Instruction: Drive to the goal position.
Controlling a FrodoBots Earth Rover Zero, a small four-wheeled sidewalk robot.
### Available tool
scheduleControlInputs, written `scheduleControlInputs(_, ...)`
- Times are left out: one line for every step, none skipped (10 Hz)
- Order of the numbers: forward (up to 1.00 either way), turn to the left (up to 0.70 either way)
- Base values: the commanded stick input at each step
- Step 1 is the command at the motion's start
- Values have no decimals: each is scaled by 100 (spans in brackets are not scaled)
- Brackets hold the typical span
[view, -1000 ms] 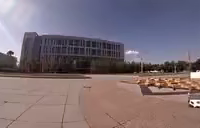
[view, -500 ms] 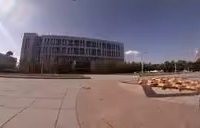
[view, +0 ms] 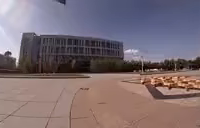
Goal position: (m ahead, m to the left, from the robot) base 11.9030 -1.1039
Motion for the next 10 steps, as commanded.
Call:
scheduleControlInputs(70, 0)
scheduleControlInputs(70, 0)
scheduleControlInputs(70, 0)
scheduleControlInputs(70, 0)
scheduleControlInputs(70, 0)
scheduleControlInputs(70, 0)
scheduleControlInputs(70, 0)
scheduleControlInputs(70, 0)
scheduleControlInputs(70, 0)
scheduleControlInputs(70, 0)
